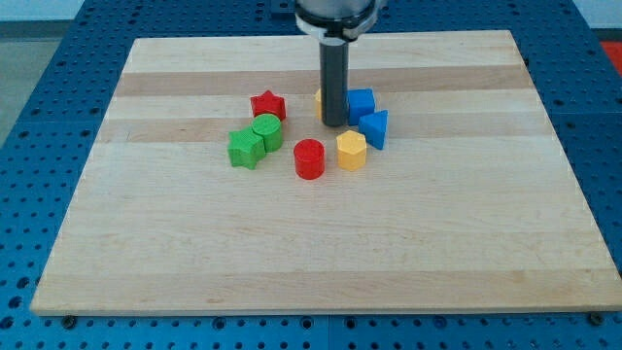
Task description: Move the yellow heart towards top left
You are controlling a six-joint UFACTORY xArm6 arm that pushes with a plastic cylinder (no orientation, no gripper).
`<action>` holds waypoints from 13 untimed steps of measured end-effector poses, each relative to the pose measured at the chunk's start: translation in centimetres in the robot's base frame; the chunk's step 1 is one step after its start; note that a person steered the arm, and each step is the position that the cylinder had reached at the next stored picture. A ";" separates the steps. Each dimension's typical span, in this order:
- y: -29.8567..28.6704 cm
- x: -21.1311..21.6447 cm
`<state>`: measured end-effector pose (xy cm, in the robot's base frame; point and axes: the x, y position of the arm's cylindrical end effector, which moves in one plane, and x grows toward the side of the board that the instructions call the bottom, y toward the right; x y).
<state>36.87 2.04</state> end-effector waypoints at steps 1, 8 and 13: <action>1.5 -2.2; -11.5 -6.6; -15.6 -10.6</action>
<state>26.24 -13.56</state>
